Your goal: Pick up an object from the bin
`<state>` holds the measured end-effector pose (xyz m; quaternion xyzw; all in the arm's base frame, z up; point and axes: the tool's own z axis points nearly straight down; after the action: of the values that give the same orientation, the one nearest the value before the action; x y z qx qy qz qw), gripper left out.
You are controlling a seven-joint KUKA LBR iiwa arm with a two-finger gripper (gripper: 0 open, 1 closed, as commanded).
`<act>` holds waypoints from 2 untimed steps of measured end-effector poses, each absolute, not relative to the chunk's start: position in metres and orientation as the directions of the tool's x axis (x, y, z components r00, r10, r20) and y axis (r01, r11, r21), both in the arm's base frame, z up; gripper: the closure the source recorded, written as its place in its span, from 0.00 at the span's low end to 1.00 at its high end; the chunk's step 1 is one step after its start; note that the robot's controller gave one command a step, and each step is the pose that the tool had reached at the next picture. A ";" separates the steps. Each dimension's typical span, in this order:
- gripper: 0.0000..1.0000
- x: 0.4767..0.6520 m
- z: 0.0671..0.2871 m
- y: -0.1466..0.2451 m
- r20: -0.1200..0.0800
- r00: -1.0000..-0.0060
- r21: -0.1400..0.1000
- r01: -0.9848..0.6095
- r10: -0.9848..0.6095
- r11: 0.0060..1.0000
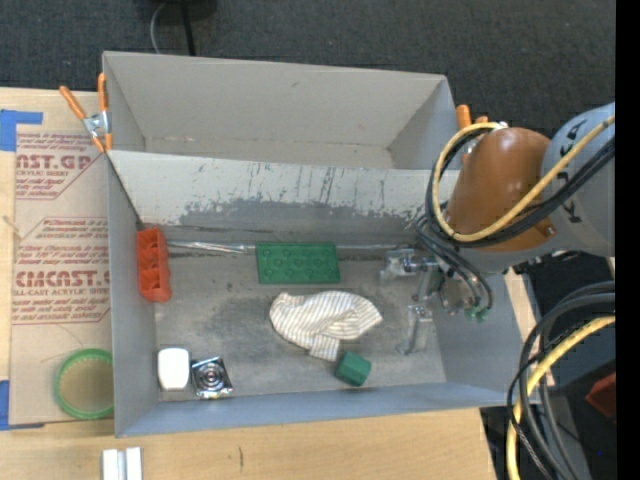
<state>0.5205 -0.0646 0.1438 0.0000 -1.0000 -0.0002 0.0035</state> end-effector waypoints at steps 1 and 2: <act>0.00 0.522 0.148 -0.064 0.000 -1.000 0.000 -0.001 -0.001 1.000; 0.00 0.522 0.147 -0.064 -0.002 -1.000 -0.001 0.005 0.005 1.000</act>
Offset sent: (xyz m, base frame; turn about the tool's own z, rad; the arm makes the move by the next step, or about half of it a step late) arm -0.0111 0.0484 -0.0660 0.1049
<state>0.5223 -0.0637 0.1467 -0.0023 -1.0000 0.0003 -0.0010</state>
